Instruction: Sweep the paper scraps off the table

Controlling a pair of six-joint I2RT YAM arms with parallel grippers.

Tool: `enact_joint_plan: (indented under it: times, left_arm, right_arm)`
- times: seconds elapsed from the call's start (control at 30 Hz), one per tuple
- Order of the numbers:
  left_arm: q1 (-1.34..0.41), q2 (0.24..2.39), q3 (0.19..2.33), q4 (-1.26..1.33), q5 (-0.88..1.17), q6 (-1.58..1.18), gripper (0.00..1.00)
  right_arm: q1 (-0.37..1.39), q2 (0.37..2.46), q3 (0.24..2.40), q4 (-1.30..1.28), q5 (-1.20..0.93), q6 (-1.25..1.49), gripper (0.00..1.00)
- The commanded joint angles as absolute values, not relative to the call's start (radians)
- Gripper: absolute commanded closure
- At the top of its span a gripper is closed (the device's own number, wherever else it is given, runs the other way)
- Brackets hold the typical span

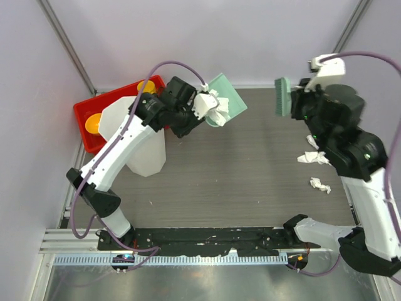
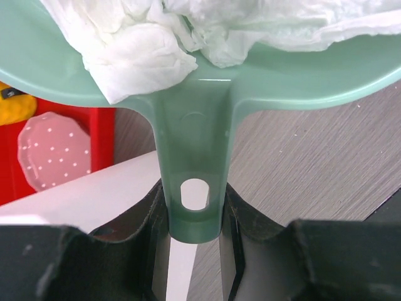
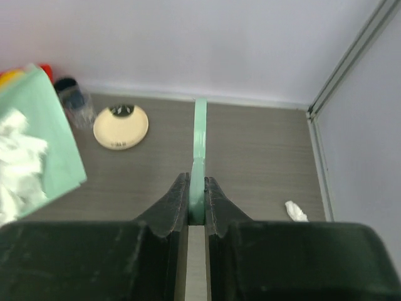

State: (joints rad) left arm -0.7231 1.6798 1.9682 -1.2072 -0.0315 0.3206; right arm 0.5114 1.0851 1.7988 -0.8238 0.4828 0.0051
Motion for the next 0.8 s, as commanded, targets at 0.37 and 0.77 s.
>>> enact_joint_plan:
  times: [0.37,0.77]
  left_arm:
    - [-0.401,1.554,2.235,-1.370,-0.068,0.296,1.00]
    - [-0.005,1.316,1.938,-1.362,-0.245,0.619,1.00]
  right_arm:
    - [0.514,1.186,1.621,-0.755,0.342,-0.002,0.99]
    - [0.512,1.167,1.586,-0.735,0.288,-0.002,0.99]
